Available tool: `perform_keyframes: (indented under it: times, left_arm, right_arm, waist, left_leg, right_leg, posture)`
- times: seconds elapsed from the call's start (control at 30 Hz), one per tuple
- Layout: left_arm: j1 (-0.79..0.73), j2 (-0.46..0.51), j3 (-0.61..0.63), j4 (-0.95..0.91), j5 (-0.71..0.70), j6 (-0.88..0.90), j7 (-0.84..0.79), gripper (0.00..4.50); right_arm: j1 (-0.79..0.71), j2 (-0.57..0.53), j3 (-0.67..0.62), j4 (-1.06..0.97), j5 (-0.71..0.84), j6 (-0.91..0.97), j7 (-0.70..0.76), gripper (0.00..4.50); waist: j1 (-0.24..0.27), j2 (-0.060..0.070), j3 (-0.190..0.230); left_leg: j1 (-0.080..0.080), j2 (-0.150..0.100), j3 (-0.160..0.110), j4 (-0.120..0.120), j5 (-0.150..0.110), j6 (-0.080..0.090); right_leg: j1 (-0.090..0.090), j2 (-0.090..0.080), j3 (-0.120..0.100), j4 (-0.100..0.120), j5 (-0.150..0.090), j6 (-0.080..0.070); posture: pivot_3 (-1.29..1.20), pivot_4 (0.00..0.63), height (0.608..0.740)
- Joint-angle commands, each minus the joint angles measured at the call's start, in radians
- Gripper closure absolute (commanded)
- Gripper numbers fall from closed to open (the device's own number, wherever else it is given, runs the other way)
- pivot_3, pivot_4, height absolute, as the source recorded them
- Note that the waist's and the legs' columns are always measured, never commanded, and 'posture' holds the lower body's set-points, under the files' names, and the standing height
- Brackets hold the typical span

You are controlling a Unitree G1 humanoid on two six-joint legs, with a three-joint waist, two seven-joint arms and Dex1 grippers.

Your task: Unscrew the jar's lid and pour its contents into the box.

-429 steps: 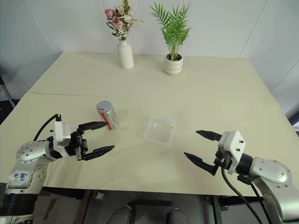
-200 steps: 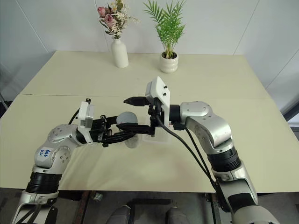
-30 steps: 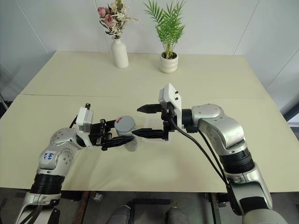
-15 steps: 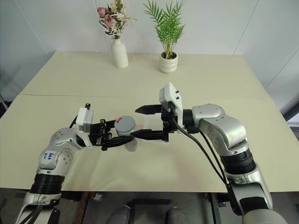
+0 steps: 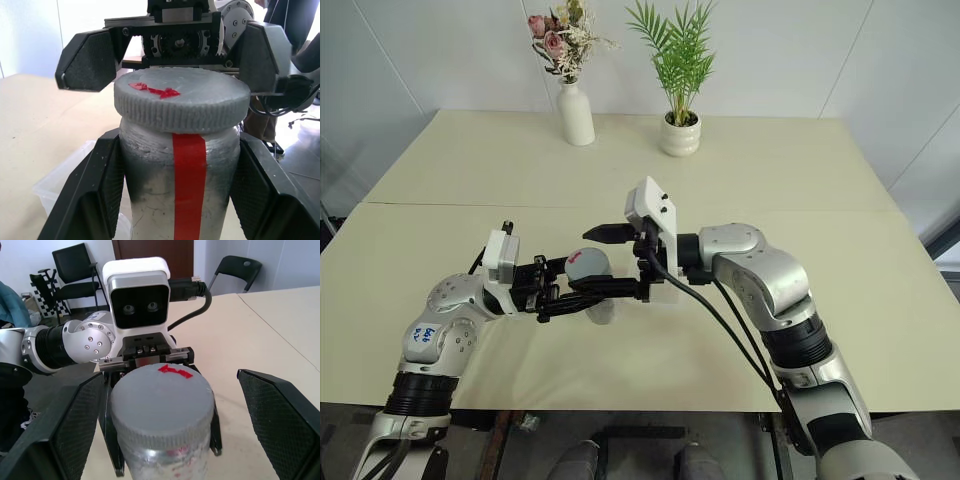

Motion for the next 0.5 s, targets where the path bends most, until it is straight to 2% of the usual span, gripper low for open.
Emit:
perform_keyframes:
  times: [0.03,0.5]
  left_arm:
    - [-0.006,0.002,0.015,-0.032,-0.015,-0.008,0.003,1.99]
    - [-0.005,0.001,0.013,-0.029,-0.015,-0.009,0.003,1.99]
  right_arm:
    - [-0.019,0.007,-0.01,-0.011,-0.005,-0.014,-0.006,0.05]
    - [0.003,-0.047,-0.055,-0.012,-0.002,-0.014,0.007,0.05]
  waist:
    - [0.001,0.0,0.0]
    - [0.001,0.0,0.0]
  left_leg:
    - [0.0,0.0,0.0,0.0,0.0,0.0]
    - [0.0,0.0,0.0,0.0,0.0,0.0]
  right_leg:
    - [0.0,0.0,0.0,0.0,0.0,0.0]
    - [0.0,0.0,0.0,0.0,0.0,0.0]
  posture:
    - [0.0,0.15,0.74]
    - [0.0,0.15,0.74]
